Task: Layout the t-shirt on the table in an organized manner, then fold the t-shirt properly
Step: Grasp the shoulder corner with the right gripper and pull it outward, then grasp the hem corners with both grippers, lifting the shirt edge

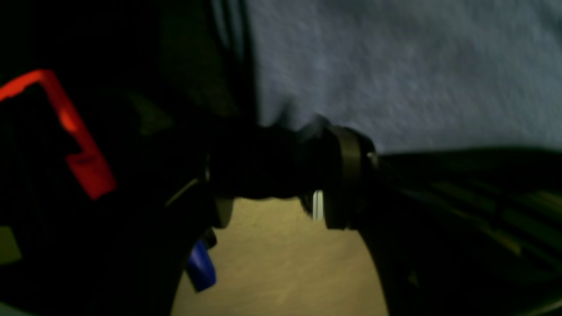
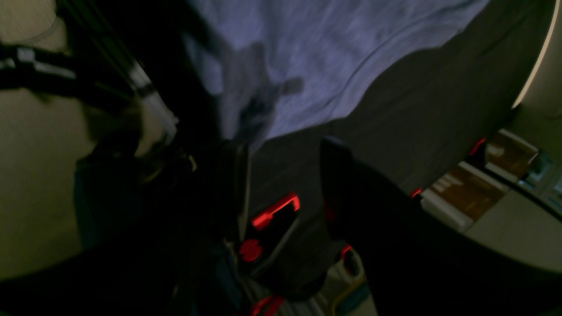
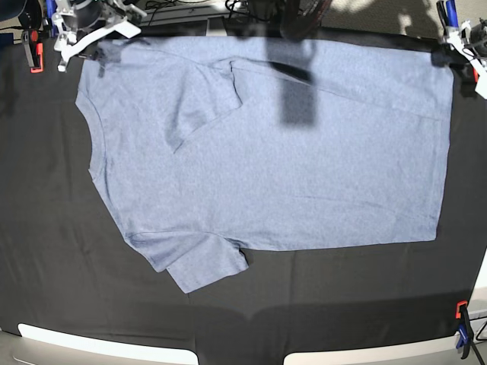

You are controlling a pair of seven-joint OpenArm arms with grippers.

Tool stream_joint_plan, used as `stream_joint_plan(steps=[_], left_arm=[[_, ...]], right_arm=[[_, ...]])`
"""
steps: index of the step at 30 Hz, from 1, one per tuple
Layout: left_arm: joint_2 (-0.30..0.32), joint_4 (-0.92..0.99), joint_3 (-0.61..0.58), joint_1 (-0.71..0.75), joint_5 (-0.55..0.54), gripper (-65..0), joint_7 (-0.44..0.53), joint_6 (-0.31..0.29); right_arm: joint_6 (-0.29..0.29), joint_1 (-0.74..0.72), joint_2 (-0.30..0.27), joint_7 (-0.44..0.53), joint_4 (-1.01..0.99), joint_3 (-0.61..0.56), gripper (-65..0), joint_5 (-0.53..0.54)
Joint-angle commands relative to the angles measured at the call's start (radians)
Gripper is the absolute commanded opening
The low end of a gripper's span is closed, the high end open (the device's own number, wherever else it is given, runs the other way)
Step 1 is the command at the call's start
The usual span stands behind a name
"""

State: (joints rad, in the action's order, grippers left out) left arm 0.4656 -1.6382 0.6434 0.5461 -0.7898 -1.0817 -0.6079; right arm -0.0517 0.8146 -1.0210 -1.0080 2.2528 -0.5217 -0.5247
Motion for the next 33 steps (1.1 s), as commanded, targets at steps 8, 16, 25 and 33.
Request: stream_joint_plan(steps=[8, 16, 25, 33], left_arm=[[0.077, -0.187, 0.012, 0.002, 0.100, -36.6, 0.105, 0.092], [0.095, -0.135, 0.009, -0.152, 0.108, -36.7, 0.307, 0.145], [0.095, 0.179, 0.003, -0.485, 0.109, -36.9, 0.406, 0.073], [0.117, 0.612, -0.254, -0.818, 0.298, -36.9, 0.600, 0.063]], right_arm=[[0.039, -0.005, -0.007, 0.104, 0.070, 0.128, -39.1, 0.024], [-0.002, -0.153, 0.181, 0.251, 0.061, 0.456, -36.0, 0.421], [-0.022, -0.432, 0.386, 0.269, -0.124, 0.502, -36.0, 0.573], [-0.091, -0.594, 0.536, 0.291, -0.298, 0.502, -36.0, 0.640]])
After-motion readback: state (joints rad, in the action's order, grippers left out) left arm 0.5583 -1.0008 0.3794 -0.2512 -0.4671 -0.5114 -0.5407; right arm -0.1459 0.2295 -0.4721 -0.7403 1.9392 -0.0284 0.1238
